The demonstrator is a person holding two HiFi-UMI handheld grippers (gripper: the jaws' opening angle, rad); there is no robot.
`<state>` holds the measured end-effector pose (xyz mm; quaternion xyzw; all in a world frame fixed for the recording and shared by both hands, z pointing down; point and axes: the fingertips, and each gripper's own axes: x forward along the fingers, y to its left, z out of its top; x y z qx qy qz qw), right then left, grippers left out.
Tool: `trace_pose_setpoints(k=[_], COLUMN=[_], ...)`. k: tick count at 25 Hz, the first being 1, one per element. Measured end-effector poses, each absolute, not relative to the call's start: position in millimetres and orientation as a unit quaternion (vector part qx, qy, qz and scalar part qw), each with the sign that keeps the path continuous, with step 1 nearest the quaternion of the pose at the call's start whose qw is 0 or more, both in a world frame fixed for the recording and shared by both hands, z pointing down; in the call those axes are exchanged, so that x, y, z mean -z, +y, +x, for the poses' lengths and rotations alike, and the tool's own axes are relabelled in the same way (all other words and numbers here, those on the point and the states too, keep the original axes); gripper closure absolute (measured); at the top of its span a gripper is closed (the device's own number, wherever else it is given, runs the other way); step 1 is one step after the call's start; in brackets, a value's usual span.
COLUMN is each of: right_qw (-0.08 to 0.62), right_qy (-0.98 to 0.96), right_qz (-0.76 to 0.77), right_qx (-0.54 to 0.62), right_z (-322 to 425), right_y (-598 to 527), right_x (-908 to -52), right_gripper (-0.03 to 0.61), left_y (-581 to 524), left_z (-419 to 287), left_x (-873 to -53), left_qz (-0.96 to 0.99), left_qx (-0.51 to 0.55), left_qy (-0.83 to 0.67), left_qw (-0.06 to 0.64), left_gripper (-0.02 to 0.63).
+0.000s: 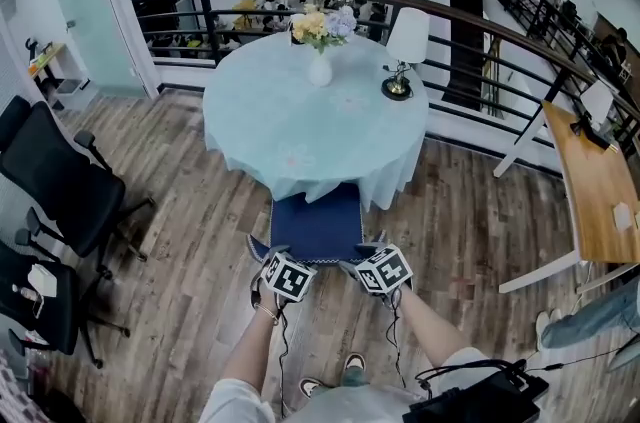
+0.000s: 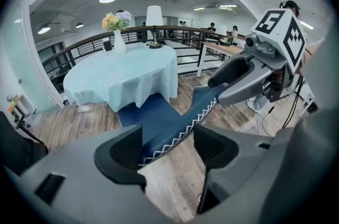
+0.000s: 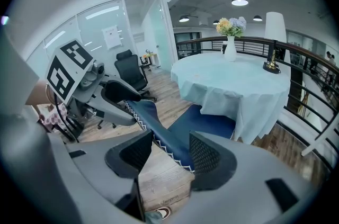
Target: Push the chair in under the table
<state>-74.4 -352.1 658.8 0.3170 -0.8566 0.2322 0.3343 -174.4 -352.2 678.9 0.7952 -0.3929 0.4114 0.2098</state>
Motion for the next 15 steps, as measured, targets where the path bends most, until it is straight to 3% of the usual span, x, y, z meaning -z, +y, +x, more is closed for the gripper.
trace_pose_setpoints(k=[15], right_qw=[0.337], right_qy=[-0.857], right_qz=[0.312], right_qx=[-0.233], right_z=[-64.8], right_y=[-381.7], right_x=[-659.8], right_gripper=[0.368], left_y=[-380.6], left_z=[-164.7], left_x=[-679.9], left_qz=[0.792], left_qx=[-0.416], left_qy=[-0.393], left_qw=[0.212], left_gripper=[0.311])
